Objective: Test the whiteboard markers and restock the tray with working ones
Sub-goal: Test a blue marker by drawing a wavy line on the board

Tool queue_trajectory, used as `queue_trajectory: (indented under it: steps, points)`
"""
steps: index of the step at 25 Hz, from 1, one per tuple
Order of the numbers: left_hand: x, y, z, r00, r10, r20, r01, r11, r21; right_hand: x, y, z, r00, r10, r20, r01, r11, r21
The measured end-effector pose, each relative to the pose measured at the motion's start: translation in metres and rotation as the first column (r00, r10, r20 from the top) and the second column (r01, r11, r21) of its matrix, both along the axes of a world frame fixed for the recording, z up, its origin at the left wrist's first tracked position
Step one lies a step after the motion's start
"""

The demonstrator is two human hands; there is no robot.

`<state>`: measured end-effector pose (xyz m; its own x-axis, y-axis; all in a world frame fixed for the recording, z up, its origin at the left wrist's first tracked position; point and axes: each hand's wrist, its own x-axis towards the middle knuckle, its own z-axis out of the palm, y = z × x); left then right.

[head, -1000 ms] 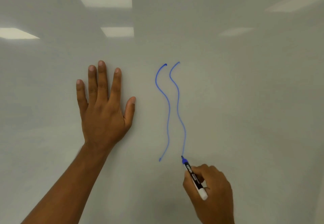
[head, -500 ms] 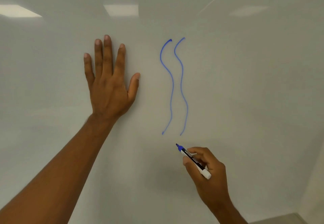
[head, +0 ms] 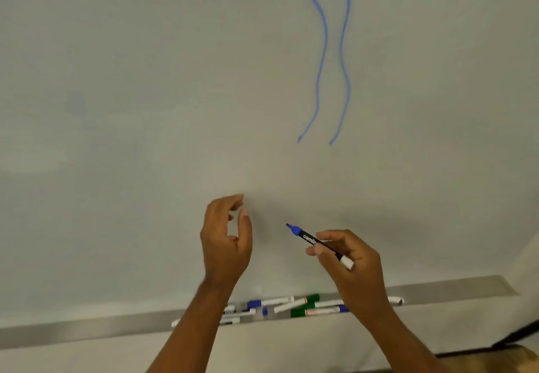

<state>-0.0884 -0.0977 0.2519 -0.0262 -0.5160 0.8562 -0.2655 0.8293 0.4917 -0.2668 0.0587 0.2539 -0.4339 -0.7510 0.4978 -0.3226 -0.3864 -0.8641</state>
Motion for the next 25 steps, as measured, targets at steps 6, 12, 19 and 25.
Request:
queue_trajectory:
  steps: [6, 12, 19, 25]
  points:
    - [0.026, 0.021, -0.134, 0.989, 0.048, 0.137, -0.123, 0.784, 0.608, 0.01, 0.015, -0.05, 0.999, -0.007, 0.045, -0.001, 0.987, 0.159]
    - [0.014, 0.037, -0.213, 0.883, -0.175, 0.436, -0.285, 0.539, 0.793, 0.02, 0.036, -0.083, 0.991, -0.117, 0.072, 0.095, 0.962, 0.256]
    - [-0.016, 0.027, -0.238, 0.825, -0.218, 0.521, -0.392, 0.444, 0.806, 0.019, 0.055, -0.096, 0.983, -0.172, 0.068, 0.136, 0.922, 0.363]
    - [-0.024, 0.027, -0.243, 0.839, -0.164, 0.518, -0.433, 0.376, 0.819, 0.022, 0.062, -0.098, 0.981, -0.181, 0.069, 0.132, 0.886, 0.445]
